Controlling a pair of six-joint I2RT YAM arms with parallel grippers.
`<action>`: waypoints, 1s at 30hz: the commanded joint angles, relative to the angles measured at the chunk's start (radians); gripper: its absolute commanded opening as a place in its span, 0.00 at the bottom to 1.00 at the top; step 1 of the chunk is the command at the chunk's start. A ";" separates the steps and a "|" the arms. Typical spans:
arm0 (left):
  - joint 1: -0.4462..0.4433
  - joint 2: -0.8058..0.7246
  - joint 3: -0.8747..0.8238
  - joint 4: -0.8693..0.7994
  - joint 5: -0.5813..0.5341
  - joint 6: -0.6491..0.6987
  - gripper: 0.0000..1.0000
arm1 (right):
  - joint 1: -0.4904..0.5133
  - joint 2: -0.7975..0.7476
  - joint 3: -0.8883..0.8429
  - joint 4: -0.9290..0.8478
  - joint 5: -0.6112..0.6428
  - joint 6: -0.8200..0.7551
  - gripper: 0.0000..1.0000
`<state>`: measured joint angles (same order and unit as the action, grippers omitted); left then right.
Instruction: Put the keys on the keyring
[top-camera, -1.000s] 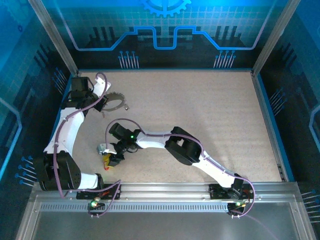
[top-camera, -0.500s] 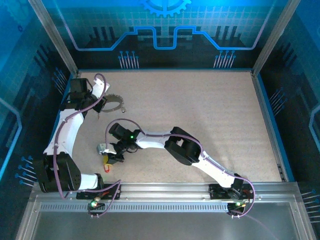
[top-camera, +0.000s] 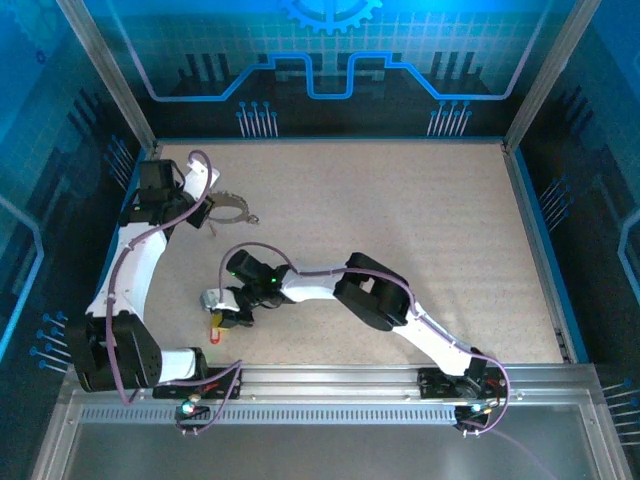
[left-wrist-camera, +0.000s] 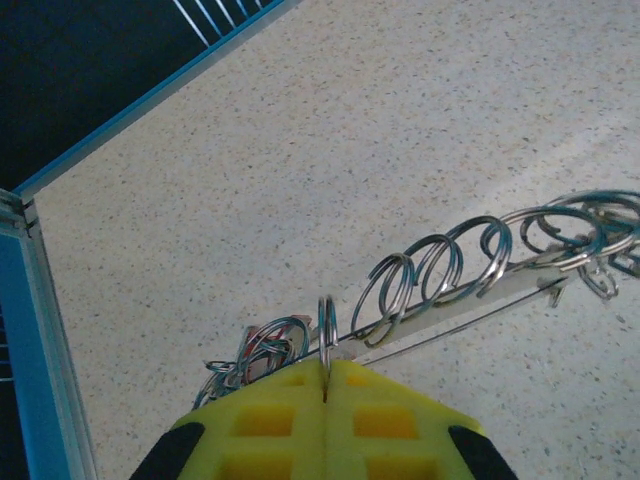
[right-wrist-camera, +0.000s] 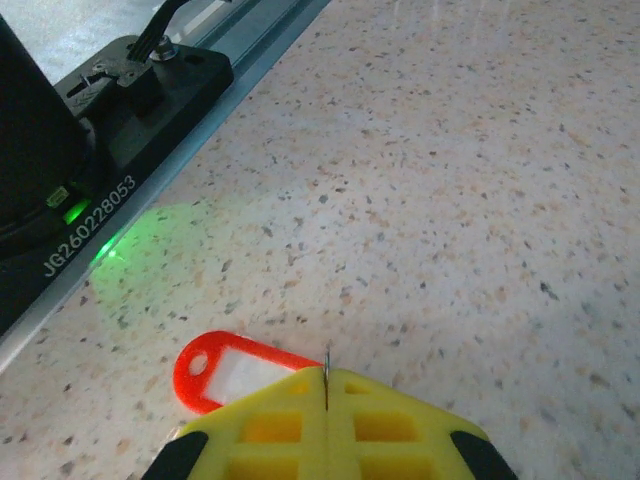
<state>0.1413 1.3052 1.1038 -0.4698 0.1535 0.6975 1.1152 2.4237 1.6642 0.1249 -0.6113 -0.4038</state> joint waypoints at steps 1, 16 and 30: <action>0.012 -0.048 -0.015 0.017 0.061 0.055 0.00 | -0.033 -0.127 -0.130 0.243 0.007 0.176 0.00; -0.096 -0.075 -0.062 -0.100 0.459 0.270 0.00 | -0.154 -0.707 -0.884 0.689 0.391 0.325 0.00; -0.303 -0.045 -0.039 -0.078 0.435 0.364 0.00 | -0.217 -1.357 -1.125 0.341 0.469 0.199 0.00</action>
<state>-0.1390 1.2694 1.0492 -0.5678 0.5308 0.9905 0.9295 1.1442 0.5461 0.5934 -0.1638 -0.1768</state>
